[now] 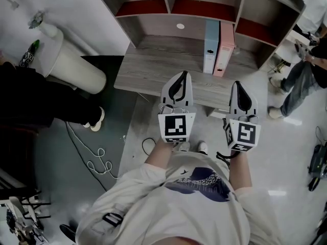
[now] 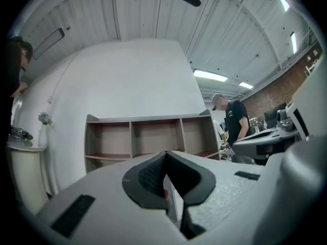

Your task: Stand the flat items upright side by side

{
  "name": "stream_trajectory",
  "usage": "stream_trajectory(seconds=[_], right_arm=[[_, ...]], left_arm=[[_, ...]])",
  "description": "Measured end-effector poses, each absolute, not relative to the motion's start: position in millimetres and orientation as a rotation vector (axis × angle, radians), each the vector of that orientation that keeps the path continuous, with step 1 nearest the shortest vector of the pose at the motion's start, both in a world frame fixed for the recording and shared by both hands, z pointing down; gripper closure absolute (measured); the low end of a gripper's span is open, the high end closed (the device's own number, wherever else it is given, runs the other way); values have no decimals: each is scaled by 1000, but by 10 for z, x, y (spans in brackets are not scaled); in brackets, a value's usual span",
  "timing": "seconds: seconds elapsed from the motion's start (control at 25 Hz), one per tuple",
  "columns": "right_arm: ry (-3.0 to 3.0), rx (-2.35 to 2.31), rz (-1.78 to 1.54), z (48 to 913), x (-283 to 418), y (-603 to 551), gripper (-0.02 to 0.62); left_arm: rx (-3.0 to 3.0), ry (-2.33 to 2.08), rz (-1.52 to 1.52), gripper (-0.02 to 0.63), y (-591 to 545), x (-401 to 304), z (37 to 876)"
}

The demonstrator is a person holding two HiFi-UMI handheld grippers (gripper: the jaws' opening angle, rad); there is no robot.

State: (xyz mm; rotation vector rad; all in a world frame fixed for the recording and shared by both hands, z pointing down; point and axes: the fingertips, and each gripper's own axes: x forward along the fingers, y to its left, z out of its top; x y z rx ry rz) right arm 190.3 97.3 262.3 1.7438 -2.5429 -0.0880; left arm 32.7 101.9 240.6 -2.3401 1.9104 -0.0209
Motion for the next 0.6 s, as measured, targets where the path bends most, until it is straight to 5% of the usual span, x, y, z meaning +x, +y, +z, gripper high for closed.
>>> stream_trajectory(seconds=[0.6], right_arm=[[-2560, 1792, -293, 2410, 1979, 949, 598]], left_arm=[[-2332, 1888, 43, 600, 952, 440, 2332]])
